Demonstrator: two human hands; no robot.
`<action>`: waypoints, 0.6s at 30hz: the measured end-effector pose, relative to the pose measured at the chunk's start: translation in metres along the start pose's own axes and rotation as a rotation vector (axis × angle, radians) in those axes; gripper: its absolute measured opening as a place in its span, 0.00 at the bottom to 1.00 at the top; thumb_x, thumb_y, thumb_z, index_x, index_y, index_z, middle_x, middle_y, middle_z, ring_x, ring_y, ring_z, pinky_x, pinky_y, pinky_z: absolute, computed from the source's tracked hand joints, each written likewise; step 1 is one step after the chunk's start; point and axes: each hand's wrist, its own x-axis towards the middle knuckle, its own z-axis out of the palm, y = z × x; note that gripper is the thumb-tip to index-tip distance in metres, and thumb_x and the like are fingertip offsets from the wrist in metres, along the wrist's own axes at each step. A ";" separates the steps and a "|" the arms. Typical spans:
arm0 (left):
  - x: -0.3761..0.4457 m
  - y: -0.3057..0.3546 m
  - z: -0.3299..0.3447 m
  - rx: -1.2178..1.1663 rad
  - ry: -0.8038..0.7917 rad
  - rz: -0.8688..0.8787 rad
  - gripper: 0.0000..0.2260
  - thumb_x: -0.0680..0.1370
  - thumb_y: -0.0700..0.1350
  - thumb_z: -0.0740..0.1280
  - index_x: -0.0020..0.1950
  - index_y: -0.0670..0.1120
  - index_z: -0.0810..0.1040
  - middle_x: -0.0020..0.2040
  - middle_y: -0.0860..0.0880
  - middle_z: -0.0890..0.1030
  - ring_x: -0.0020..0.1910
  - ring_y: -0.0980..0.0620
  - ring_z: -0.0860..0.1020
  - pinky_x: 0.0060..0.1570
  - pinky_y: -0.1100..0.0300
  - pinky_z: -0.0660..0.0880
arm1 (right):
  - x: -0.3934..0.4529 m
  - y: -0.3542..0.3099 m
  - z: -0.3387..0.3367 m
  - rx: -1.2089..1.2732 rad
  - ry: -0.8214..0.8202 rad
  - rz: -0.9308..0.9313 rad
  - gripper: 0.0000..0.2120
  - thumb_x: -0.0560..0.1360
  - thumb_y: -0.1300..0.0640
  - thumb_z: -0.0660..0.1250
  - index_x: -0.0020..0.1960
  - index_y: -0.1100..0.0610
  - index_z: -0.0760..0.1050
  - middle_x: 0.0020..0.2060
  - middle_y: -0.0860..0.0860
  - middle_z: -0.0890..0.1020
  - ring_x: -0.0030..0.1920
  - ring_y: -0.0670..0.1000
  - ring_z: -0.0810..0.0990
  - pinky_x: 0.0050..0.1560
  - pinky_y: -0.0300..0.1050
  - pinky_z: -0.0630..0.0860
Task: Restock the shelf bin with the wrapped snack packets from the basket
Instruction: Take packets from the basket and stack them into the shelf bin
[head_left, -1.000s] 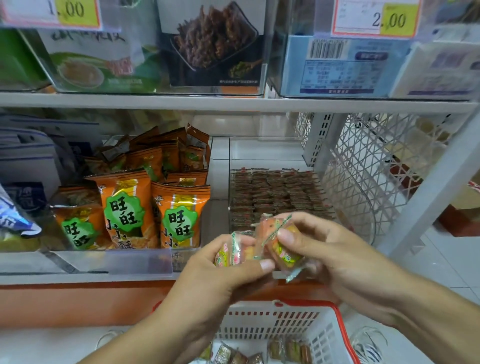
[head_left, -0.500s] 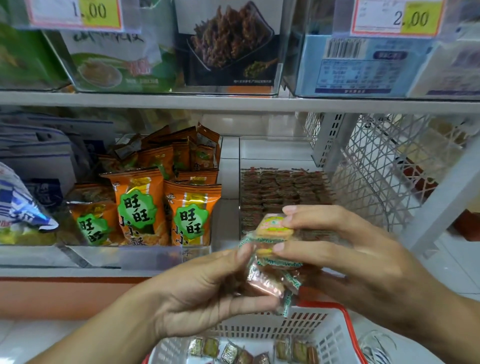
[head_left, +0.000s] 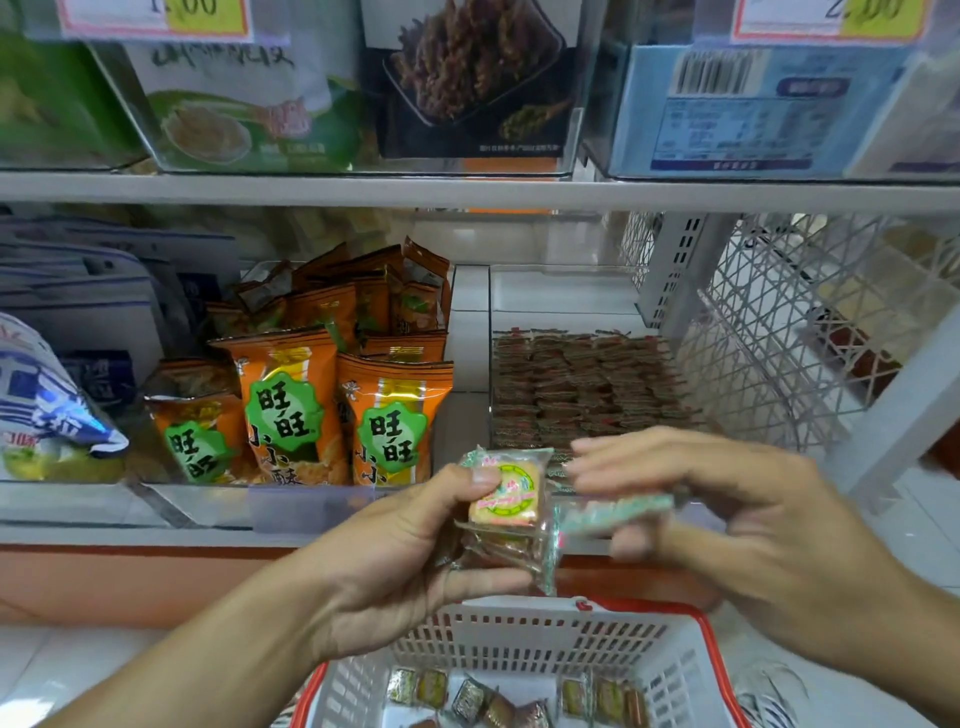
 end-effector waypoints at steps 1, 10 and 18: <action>0.002 0.000 -0.002 -0.038 0.016 0.018 0.21 0.59 0.40 0.81 0.51 0.37 0.87 0.55 0.32 0.84 0.51 0.36 0.86 0.32 0.52 0.84 | -0.009 -0.007 0.008 0.061 -0.034 0.024 0.17 0.66 0.43 0.78 0.53 0.47 0.85 0.44 0.51 0.88 0.44 0.49 0.87 0.46 0.37 0.81; 0.007 -0.009 0.002 0.139 -0.008 0.088 0.29 0.57 0.52 0.87 0.54 0.45 0.87 0.55 0.39 0.86 0.50 0.46 0.87 0.43 0.58 0.83 | 0.006 -0.002 0.032 0.164 -0.147 0.397 0.20 0.59 0.49 0.85 0.46 0.53 0.82 0.38 0.53 0.85 0.38 0.45 0.80 0.38 0.34 0.75; 0.000 -0.015 0.010 0.271 0.053 0.123 0.22 0.62 0.44 0.83 0.54 0.46 0.87 0.53 0.38 0.86 0.47 0.43 0.86 0.48 0.53 0.84 | 0.000 0.003 0.033 0.238 -0.278 0.608 0.26 0.63 0.62 0.83 0.57 0.46 0.82 0.51 0.60 0.85 0.47 0.57 0.86 0.43 0.48 0.83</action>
